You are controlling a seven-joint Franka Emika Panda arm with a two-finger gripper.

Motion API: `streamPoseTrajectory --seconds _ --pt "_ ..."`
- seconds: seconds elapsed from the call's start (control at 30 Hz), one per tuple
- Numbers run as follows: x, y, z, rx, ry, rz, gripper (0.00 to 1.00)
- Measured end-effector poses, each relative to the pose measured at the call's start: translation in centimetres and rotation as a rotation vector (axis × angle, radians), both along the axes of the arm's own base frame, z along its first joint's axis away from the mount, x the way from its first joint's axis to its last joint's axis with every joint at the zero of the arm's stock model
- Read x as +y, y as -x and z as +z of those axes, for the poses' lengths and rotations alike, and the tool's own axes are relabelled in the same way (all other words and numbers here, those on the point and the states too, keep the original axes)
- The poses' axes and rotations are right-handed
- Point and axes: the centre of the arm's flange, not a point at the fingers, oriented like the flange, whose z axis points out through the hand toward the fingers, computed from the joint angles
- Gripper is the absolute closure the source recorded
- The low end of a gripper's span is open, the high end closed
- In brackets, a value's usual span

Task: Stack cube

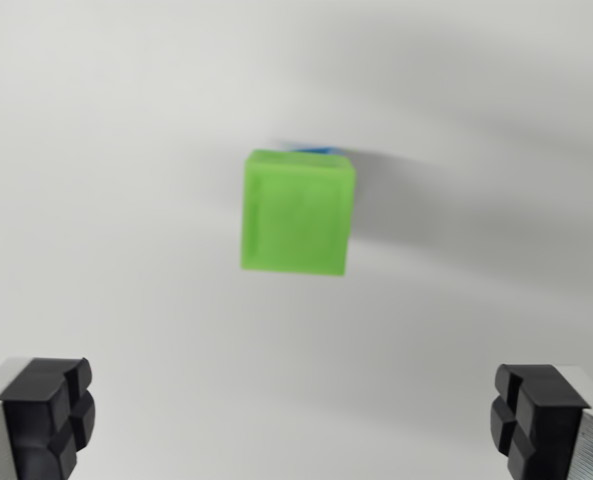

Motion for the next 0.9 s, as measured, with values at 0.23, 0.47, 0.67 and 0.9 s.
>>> streamPoseTrajectory --seconds 0.23,0.47,0.67,0.9 --pt "0.0 0.0 2.9 0.000 0.000 0.000 0.00" --pt "0.0 0.0 5.4 0.000 0.001 0.000 0.00" --pt "0.0 0.0 7.5 -0.001 0.001 0.000 0.00" --pt "0.0 -0.1 9.2 0.000 0.001 0.000 0.00"
